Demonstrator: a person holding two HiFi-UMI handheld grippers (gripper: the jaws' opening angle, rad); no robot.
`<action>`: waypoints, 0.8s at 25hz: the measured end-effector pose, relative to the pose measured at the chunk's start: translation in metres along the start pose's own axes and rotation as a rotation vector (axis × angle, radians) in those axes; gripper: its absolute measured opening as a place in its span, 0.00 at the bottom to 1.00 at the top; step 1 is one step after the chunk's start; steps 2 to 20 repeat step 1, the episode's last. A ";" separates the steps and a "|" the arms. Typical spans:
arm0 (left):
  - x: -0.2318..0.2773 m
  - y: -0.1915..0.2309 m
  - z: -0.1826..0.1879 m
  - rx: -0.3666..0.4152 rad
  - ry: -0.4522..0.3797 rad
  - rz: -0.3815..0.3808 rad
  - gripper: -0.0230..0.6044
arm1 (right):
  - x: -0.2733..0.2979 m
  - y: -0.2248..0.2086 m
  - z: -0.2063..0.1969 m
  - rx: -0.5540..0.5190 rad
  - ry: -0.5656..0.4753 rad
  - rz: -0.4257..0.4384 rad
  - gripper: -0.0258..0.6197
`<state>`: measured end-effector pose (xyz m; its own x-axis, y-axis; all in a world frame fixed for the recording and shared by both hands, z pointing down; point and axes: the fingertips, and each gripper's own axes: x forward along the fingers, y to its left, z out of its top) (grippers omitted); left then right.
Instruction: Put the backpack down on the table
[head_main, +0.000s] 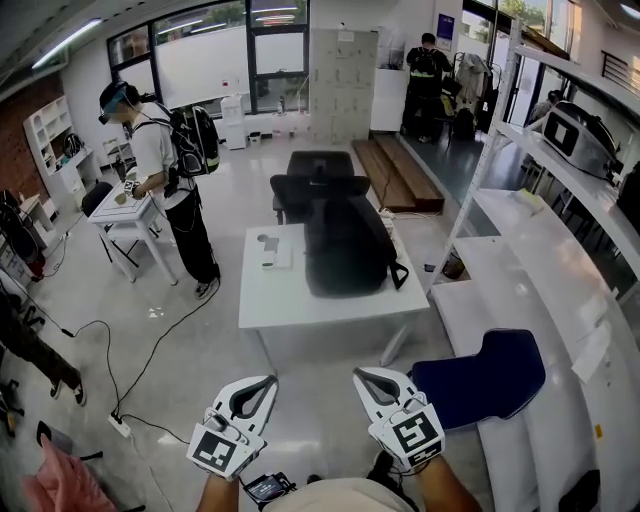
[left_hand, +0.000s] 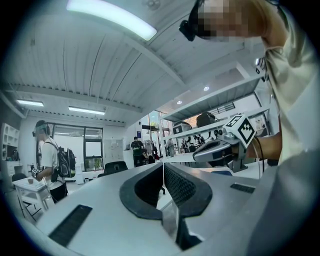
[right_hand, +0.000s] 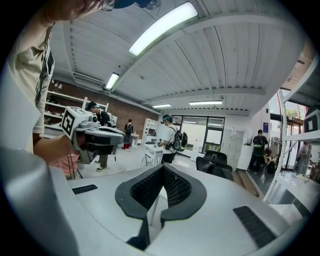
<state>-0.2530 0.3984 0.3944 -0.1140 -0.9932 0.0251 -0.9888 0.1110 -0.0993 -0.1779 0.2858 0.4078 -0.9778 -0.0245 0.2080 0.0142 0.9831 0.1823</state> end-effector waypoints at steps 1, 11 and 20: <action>0.000 0.001 -0.001 -0.001 0.001 0.000 0.07 | 0.001 0.002 -0.001 0.002 0.005 0.005 0.08; 0.000 0.001 -0.001 -0.001 0.001 0.000 0.07 | 0.001 0.002 -0.001 0.002 0.005 0.005 0.08; 0.000 0.001 -0.001 -0.001 0.001 0.000 0.07 | 0.001 0.002 -0.001 0.002 0.005 0.005 0.08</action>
